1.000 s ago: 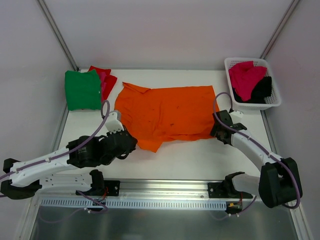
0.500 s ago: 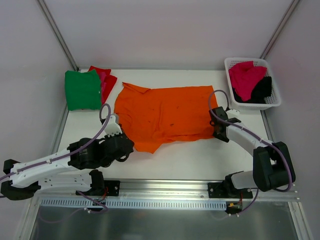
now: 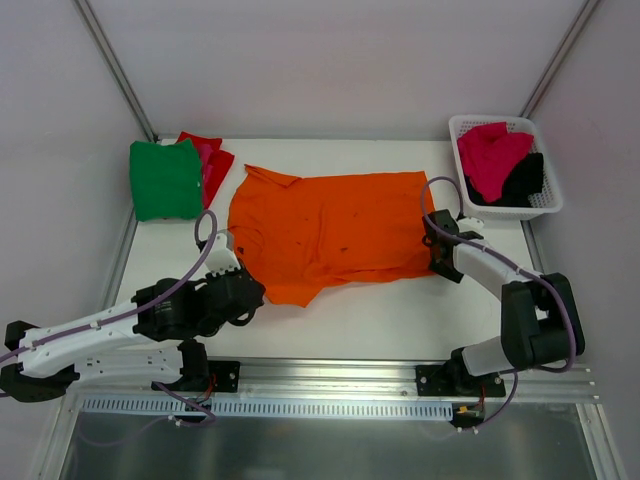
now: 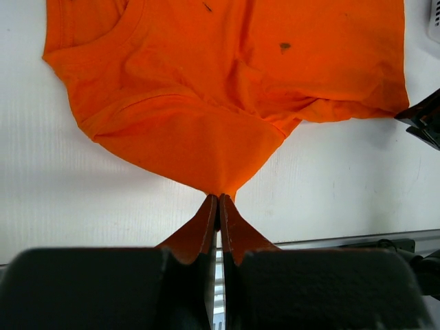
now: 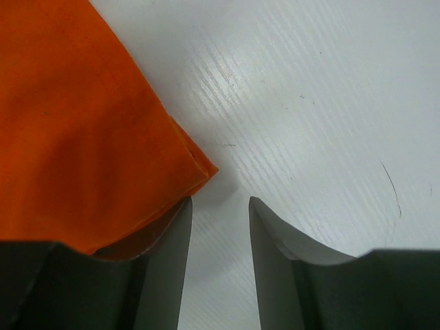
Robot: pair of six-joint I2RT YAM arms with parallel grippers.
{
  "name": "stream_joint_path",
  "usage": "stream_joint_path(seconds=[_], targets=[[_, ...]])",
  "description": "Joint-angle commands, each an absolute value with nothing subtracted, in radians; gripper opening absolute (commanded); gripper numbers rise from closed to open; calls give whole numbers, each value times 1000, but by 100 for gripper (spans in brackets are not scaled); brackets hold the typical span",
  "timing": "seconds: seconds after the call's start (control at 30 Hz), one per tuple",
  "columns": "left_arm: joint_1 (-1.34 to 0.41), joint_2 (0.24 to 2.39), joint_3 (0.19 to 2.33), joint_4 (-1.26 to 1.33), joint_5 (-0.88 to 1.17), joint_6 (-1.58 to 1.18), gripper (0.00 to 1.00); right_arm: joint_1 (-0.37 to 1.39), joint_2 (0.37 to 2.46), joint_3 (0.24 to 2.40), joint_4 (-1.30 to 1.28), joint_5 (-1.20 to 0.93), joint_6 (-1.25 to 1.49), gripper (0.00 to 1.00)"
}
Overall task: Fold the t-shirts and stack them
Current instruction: Flatten the tshirt out
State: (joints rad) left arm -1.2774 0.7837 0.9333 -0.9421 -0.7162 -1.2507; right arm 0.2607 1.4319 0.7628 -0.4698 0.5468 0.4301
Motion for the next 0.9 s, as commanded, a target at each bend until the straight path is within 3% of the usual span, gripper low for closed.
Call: stream_joint_path(seconds=[0.0,0.87], targets=[[-1287,776,930,-969,-749,-1272,0,245,1448,798,-477,578,451,42],[-1287,792,919,-985,-741,-1296,0,215,1531,871,-430,540,436,42]])
